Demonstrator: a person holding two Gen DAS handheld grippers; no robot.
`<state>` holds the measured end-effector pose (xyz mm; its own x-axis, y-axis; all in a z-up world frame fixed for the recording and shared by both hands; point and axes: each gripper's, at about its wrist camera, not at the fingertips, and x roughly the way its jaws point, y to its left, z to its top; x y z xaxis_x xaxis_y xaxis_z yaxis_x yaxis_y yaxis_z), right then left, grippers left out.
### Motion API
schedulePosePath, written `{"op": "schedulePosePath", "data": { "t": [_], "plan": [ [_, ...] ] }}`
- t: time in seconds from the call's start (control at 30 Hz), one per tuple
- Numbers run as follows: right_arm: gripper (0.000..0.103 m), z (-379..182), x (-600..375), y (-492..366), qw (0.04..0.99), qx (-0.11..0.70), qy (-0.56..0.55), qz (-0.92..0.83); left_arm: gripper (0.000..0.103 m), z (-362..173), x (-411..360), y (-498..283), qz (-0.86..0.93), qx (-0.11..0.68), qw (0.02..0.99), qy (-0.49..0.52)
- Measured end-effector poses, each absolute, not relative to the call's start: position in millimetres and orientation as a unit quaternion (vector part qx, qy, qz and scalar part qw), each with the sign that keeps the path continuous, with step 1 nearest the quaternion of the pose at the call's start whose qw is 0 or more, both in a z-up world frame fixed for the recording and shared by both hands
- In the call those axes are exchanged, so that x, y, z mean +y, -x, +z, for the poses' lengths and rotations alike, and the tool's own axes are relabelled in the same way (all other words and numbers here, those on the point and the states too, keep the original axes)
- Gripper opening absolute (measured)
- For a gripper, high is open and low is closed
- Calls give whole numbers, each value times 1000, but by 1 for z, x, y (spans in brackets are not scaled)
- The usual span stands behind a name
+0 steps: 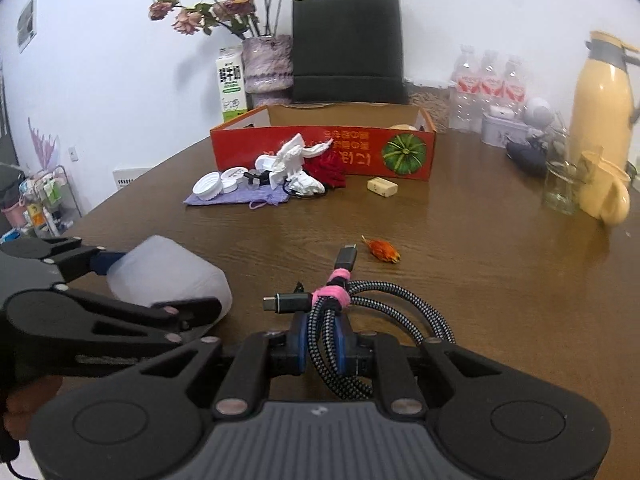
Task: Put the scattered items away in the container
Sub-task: 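Grasp the black cable with the right tool while the left tool grasps the white plastic container, then lower the cable and white container into the box and open both tools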
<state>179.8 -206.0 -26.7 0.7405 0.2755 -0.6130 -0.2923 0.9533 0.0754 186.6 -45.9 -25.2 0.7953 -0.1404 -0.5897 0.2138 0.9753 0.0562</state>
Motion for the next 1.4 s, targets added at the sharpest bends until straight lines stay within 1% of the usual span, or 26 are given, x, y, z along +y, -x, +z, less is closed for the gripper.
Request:
{"op": "schedulePosePath", "data": {
  "t": [0.17,0.47,0.67,0.8,1.0,1.17,1.27,1.4],
  "plan": [
    [13,-26,-209,-171,934,329,13,141,83,-15,-47,-170,-92,298,949,-43],
    [13,-11,-205,-149,941,309,17,137,83,6,-38,-137,-81,265,961,-24],
    [13,1,-203,-145,945,294,18,139,83,17,-31,-136,-74,251,965,-13],
    [13,8,-204,-152,947,289,17,140,83,19,-25,-143,-68,256,964,-1],
    [13,25,-209,-180,948,279,20,153,83,38,-9,-180,-67,249,966,14],
    [13,50,-210,-229,956,247,37,151,83,58,5,-233,-71,233,970,14],
    [13,60,-207,-263,957,238,42,159,83,71,12,-274,-65,224,972,9],
    [13,74,-199,-326,952,242,39,182,83,86,26,-343,-55,240,969,22]
  ]
}}
